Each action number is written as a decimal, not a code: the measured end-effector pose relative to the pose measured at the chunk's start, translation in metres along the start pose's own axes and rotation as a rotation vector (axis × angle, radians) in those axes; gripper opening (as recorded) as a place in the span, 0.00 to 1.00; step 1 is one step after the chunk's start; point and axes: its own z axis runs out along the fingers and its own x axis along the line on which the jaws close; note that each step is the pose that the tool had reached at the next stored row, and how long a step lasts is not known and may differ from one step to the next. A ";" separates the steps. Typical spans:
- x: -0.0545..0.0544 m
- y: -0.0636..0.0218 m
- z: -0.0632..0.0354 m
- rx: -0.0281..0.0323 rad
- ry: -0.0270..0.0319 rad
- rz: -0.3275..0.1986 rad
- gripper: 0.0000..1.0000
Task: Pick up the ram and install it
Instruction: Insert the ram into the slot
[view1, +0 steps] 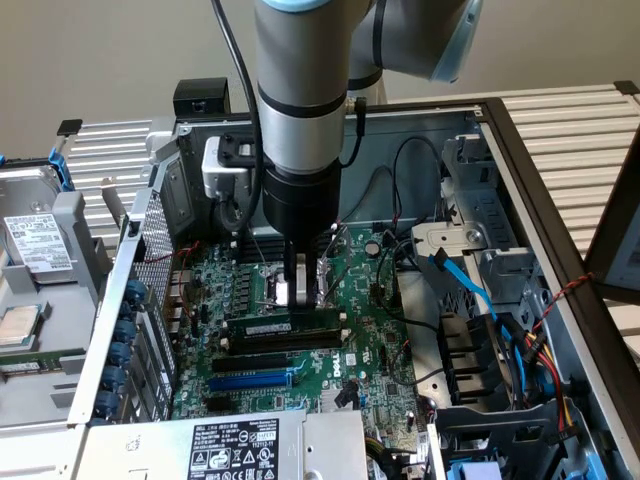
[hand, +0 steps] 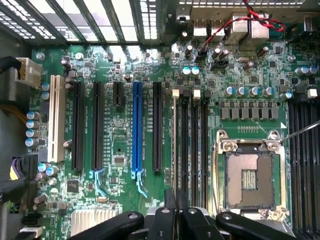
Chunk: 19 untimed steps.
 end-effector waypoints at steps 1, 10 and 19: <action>0.000 -0.0005 -0.0001 -0.0004 -0.0005 0.000 0.12; 0.000 -0.0003 0.0048 -0.0021 -0.0273 0.002 0.12; 0.003 -0.0004 0.0067 -0.0037 -0.0272 0.002 0.12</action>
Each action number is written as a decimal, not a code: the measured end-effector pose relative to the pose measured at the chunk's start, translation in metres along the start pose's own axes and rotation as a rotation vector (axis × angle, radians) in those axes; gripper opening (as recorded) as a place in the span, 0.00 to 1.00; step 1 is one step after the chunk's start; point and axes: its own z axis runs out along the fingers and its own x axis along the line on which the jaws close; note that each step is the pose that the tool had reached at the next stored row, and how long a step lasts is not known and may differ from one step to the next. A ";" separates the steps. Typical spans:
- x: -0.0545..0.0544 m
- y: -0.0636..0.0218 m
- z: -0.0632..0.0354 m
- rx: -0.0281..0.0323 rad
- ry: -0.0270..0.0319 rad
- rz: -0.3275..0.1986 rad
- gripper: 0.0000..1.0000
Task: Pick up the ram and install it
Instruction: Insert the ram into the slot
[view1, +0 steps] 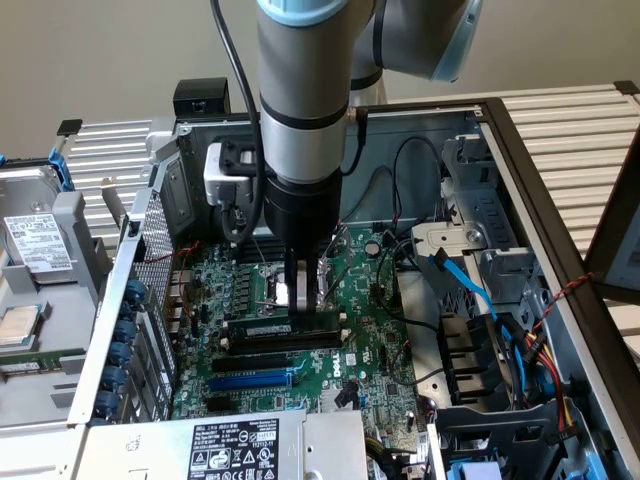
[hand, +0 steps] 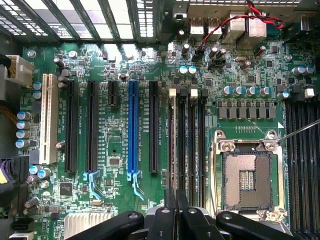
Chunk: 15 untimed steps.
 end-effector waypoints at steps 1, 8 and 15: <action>0.000 0.0000 0.0007 0.0000 -0.0001 0.000 0.12; 0.000 -0.0002 0.0016 -0.0048 -0.0012 0.000 0.12; 0.001 -0.0001 0.0016 -0.0068 -0.0012 0.000 0.12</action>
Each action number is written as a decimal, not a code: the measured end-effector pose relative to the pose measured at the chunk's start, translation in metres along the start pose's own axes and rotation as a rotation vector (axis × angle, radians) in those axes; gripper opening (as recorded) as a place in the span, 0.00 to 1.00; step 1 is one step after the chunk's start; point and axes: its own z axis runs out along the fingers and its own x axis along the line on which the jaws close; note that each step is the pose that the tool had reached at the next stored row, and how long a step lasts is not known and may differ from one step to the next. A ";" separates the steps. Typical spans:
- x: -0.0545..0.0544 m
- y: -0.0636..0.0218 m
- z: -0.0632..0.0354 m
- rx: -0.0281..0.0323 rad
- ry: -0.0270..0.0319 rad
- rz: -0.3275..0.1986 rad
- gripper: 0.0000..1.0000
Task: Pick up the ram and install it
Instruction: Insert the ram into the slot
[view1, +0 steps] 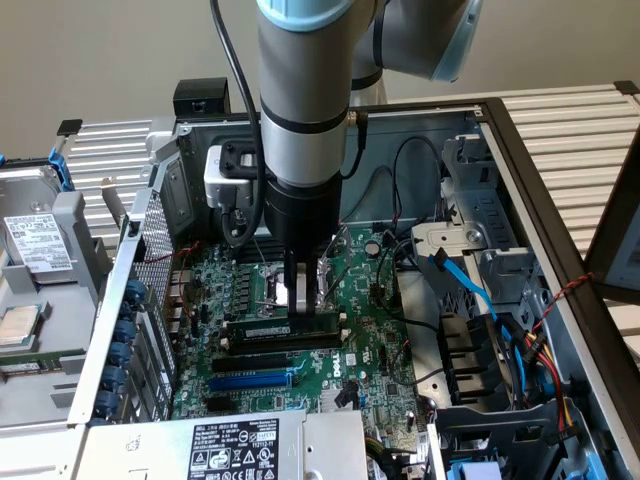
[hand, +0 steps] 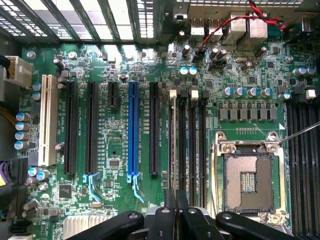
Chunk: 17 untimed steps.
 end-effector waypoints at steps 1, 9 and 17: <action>0.000 0.0000 0.0001 -0.0001 -0.0002 0.000 0.12; 0.000 -0.0002 0.0016 -0.0036 -0.0041 0.000 0.12; 0.000 -0.0005 0.0037 -0.0049 -0.0093 -0.001 0.12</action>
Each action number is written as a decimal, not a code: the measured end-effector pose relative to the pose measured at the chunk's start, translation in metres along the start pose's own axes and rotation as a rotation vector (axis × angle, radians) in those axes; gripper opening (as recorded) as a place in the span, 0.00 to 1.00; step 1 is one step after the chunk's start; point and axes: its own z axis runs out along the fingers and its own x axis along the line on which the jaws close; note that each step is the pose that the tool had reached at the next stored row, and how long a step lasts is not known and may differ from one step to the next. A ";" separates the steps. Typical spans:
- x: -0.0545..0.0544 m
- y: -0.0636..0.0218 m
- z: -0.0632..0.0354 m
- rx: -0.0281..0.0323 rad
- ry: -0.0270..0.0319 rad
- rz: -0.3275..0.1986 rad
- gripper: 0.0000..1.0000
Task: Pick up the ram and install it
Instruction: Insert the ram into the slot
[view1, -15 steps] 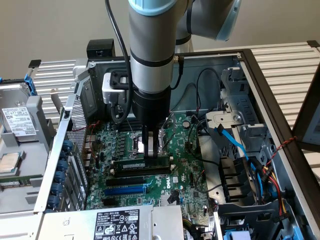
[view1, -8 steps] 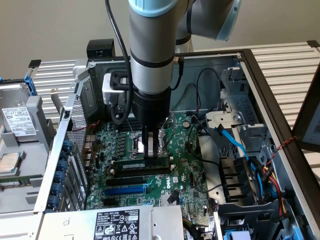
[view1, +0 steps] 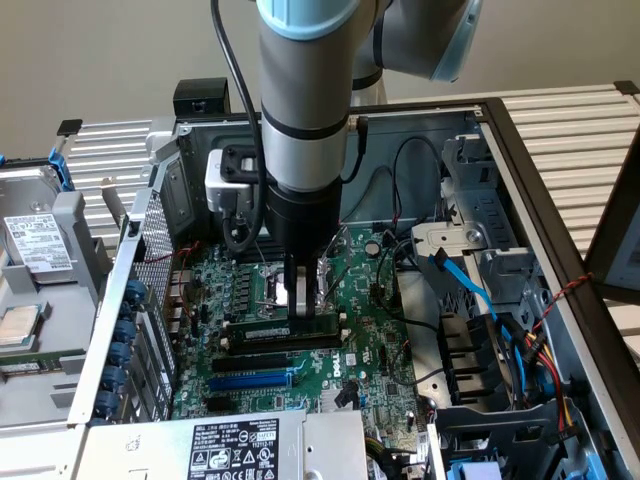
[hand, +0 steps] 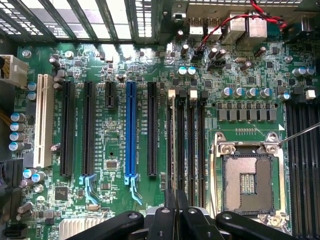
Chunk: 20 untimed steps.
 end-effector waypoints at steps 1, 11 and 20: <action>0.000 0.0000 0.0001 0.0000 0.0000 0.000 0.12; 0.000 -0.0001 0.0011 -0.0002 0.0003 0.000 0.12; 0.000 0.0001 0.0013 0.0005 -0.0009 0.010 0.12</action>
